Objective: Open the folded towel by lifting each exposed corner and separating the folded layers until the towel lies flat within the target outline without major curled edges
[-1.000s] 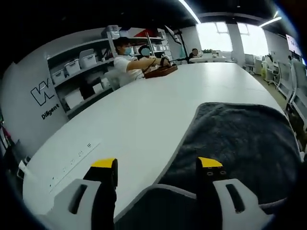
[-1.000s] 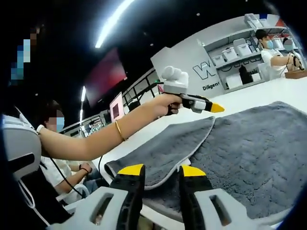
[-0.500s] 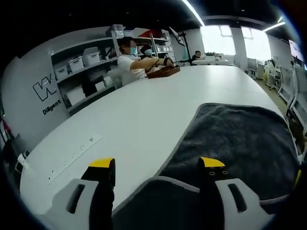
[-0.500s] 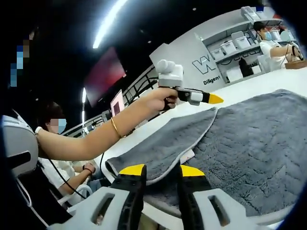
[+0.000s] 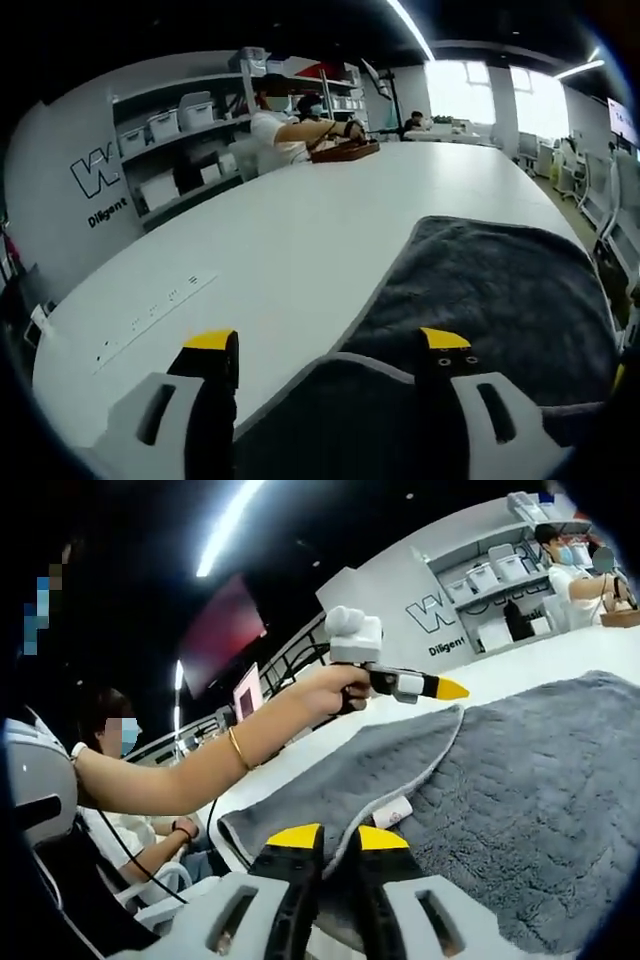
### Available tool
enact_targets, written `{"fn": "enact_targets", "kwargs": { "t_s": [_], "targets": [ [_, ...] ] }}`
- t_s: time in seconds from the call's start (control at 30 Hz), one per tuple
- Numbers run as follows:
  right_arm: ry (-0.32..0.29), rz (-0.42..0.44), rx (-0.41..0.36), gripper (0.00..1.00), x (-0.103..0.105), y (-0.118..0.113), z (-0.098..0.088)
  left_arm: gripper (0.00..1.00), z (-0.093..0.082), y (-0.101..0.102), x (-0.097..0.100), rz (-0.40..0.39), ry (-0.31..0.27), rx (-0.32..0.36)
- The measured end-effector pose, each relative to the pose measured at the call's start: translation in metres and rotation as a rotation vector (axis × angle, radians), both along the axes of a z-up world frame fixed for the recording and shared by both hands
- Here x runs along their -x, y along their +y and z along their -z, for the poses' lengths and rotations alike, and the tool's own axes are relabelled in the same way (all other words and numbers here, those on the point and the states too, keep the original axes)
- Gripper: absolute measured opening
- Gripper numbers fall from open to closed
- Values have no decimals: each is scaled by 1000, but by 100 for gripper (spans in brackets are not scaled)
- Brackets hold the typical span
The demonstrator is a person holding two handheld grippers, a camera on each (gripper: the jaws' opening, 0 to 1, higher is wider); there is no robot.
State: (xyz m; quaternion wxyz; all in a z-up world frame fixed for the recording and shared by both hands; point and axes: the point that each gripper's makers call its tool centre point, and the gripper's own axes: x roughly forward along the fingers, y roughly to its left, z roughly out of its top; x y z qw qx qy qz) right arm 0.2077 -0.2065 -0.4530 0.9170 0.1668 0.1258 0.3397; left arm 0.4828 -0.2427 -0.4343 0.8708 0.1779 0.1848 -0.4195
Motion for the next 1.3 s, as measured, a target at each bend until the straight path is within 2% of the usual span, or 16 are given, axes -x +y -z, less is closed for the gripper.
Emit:
{"fn": "enact_targets", "kwargs": {
  "t_s": [0.2,0.37,0.67,1.07,1.3],
  "targets": [
    [-41,-27,25,0,-4,10,-8,74,-6,4,3,3,26,36],
    [-74,-60,65,0,-5,22,-14,77,-11,7,6,-10,87,106],
    [-110,-111,95,0,-9,39,-22,79,-12,13,11,-16,121,139],
    [-153,-165,138,0,-12,60,-27,80,-3,15,18,-6,177,176],
    [-174,-197,168,0,-12,71,-27,74,3,18,19,-30,220,218]
  ]
}}
